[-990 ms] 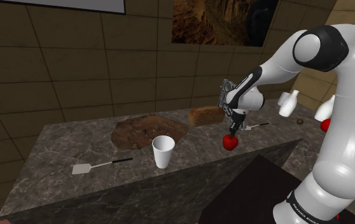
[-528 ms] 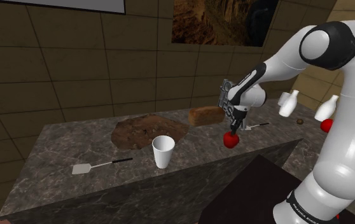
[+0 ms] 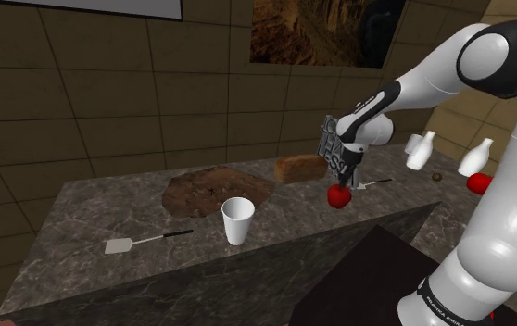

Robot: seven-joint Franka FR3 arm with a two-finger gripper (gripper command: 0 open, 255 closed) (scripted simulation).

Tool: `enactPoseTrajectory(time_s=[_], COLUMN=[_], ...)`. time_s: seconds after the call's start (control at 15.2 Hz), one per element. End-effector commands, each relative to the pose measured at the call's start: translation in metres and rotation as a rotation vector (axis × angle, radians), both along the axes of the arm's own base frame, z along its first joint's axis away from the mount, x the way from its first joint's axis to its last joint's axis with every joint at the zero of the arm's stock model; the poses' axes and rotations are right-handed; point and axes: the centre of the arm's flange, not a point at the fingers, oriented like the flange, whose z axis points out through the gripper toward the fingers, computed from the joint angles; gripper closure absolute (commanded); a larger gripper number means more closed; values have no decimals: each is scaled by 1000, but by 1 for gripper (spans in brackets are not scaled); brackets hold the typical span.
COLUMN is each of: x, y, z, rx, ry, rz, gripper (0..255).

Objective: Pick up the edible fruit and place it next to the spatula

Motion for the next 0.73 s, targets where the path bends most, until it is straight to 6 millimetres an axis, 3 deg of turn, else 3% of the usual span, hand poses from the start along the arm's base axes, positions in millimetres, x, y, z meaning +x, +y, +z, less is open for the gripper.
enactPoseTrajectory(time_s=[0.0, 0.66], x=[-1, -1], y=[0, 0], z=[11, 64], rx=[0, 0], ry=[0, 0], rz=[0, 0], gripper=[255, 255])
